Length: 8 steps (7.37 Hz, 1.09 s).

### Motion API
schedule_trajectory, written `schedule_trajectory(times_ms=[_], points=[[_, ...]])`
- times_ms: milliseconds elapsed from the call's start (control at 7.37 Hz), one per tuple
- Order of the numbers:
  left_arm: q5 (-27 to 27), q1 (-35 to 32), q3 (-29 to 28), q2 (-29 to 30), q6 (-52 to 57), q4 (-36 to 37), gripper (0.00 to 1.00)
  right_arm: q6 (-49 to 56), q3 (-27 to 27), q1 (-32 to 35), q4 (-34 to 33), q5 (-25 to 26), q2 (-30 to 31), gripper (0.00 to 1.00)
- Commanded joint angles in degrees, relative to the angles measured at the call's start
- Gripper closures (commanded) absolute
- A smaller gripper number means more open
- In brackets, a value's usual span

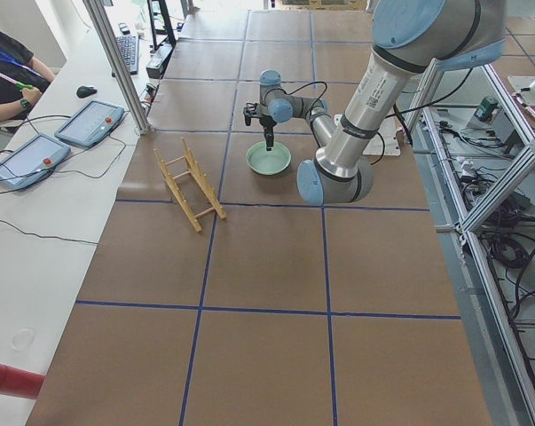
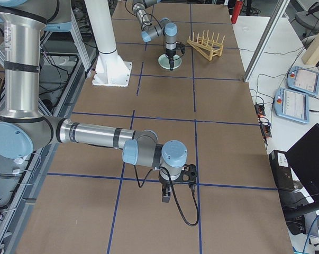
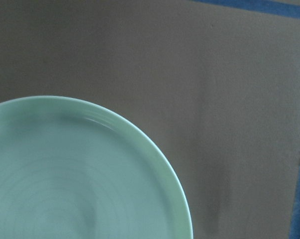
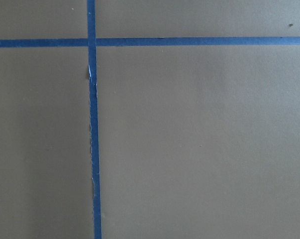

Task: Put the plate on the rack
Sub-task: 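Close the left gripper on the rim of the green plate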

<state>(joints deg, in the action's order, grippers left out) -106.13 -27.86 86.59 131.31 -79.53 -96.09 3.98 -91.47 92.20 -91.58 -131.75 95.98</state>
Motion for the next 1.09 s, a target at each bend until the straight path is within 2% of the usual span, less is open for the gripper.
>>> schedule_trajectory(times_ms=[0,271,543,950], points=[[0.0,0.0,-0.3,0.0,0.0,-0.4,0.28,0.0,0.0,0.0,0.0,0.0,0.0,0.00],[0.0,0.0,-0.2,0.2,-0.1,-0.4,0.57,0.0,0.0,0.0,0.0,0.0,0.0,0.00],[0.0,0.0,-0.2,0.2,-0.1,-0.3,0.99,0.0,0.1,0.0,0.0,0.0,0.0,0.00],[0.0,-0.1,1.5,0.1,0.0,0.7,1.00,0.0,0.0,0.0,0.0,0.0,0.0,0.00]])
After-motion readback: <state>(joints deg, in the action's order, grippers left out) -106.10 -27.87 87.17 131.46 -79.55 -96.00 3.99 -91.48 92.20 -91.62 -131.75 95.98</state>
